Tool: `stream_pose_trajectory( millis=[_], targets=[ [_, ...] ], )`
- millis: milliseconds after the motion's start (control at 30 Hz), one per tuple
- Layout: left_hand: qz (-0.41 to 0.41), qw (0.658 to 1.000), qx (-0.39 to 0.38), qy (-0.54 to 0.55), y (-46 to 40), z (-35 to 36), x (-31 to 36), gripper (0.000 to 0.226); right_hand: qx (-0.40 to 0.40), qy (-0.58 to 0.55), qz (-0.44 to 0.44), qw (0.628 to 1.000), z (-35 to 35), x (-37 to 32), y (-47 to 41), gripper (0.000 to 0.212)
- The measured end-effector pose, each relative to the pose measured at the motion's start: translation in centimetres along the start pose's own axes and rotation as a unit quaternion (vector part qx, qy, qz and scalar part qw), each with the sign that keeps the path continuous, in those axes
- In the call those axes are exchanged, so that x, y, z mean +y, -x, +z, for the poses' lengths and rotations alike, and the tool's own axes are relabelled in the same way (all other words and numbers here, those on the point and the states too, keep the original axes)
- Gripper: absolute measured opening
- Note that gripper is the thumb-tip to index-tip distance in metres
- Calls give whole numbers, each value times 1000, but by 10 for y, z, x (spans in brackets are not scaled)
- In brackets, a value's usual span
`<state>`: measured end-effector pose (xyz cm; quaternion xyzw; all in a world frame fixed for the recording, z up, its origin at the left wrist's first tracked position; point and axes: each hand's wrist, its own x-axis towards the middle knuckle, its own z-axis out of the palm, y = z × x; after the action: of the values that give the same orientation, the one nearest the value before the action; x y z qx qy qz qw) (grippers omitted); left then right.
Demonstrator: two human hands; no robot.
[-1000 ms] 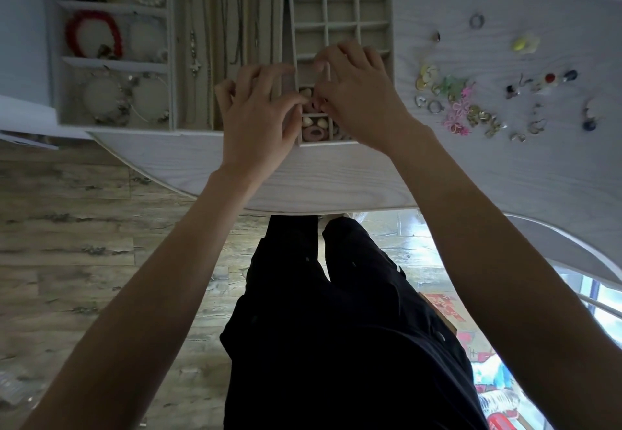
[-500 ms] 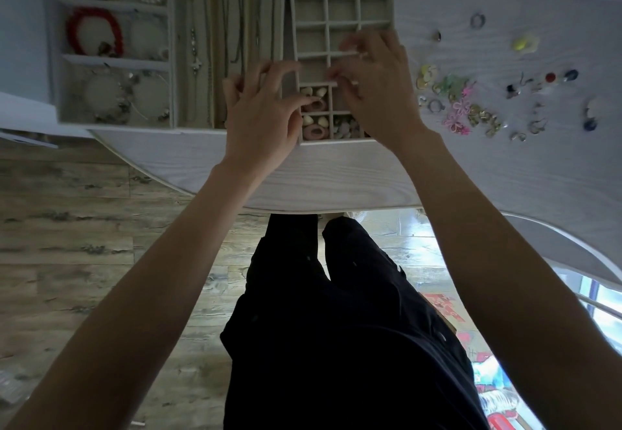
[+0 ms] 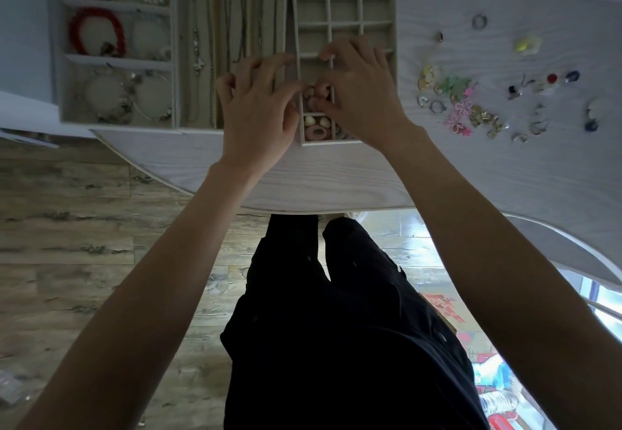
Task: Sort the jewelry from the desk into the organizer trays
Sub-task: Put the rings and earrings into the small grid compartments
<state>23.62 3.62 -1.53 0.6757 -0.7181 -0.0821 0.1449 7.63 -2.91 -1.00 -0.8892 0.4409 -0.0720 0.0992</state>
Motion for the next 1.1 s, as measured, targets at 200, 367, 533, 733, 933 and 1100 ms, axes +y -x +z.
stream_pose_trajectory(
  millis=[200,367,533,733,933,1100],
  targets=[
    [66,998,-10,-21,-5,3,-1,27,2,21,10,1000,-1,-2,-1,18],
    [97,995,-26,-12,-8,6,-4,26,0,13,25,1000,0,-3,-2,17],
    [105,993,-41,-29,-14,6,-6,29,-5,-48,40,998,1,3,0,9],
    [128,987,-55,-78,-23,1,-6,32,0,-61,41,997,0,4,1,6],
    [130,990,-25,-47,-19,0,-11,23,7,-6,22,1000,0,-2,3,9],
    [104,994,3,-17,-15,2,-8,27,-27,-15,56,998,-4,-8,-4,15]
  ],
)
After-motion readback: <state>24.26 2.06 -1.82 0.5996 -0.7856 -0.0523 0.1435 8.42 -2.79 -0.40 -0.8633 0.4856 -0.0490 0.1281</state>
